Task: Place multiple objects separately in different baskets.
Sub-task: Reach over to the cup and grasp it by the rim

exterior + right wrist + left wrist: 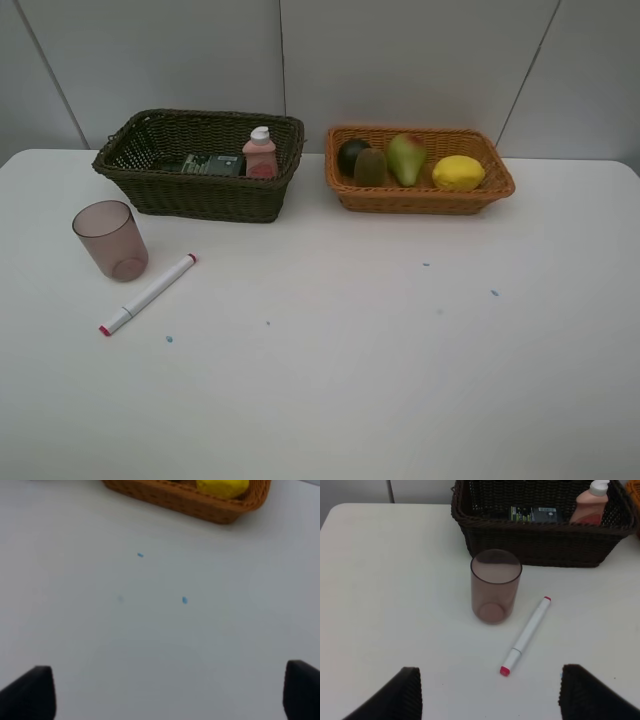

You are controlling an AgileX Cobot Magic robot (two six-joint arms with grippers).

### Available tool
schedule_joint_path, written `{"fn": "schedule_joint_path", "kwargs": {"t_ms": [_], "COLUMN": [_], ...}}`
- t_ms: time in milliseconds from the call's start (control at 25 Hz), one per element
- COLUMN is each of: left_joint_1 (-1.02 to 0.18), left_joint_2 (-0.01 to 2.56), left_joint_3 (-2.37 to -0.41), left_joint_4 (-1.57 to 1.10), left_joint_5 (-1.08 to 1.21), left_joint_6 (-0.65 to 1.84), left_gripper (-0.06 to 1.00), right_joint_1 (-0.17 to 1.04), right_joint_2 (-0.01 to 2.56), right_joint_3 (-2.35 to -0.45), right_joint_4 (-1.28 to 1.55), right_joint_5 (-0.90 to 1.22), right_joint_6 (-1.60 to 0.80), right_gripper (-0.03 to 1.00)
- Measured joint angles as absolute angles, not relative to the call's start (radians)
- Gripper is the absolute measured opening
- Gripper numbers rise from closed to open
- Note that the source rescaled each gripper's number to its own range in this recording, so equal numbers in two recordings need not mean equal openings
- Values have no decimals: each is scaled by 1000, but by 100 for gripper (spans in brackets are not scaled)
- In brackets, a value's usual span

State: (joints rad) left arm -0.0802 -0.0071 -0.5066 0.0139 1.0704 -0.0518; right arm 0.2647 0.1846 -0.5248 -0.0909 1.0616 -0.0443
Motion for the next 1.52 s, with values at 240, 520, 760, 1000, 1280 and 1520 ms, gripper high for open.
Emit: {"fn": "schedule_joint_path", "kwargs": {"t_ms": [240, 520, 760, 1000, 1280, 1520], "left_joint_1": [-80, -80, -80, -80, -80, -80], "left_joint_2": [-7, -7, -7, -7, -7, -7], "left_joint_3": [-507, -507, -507, -507, -507, -507], "left_joint_4": [14, 14, 14, 14, 14, 14], "left_joint_5": [1070, 1070, 1070, 1070, 1070, 1070], "left_joint_6": [-52, -52, -52, -52, -52, -52], "left_gripper": [74, 74, 74, 74, 74, 74], "right_joint_1": [265, 265, 253, 161, 76, 51], "right_joint_2": [138, 106, 106, 66, -5, -5], "right_joint_3": [-525, -525, -525, -525, -524, -523], "right_joint_4": [-148, -165, -166, -166, -166, -165], "right_joint_5": [1062, 1062, 1062, 1063, 1063, 1063], "right_joint_6": [29, 53, 59, 59, 59, 59], "right_gripper": [100, 100, 100, 100, 100, 100]}}
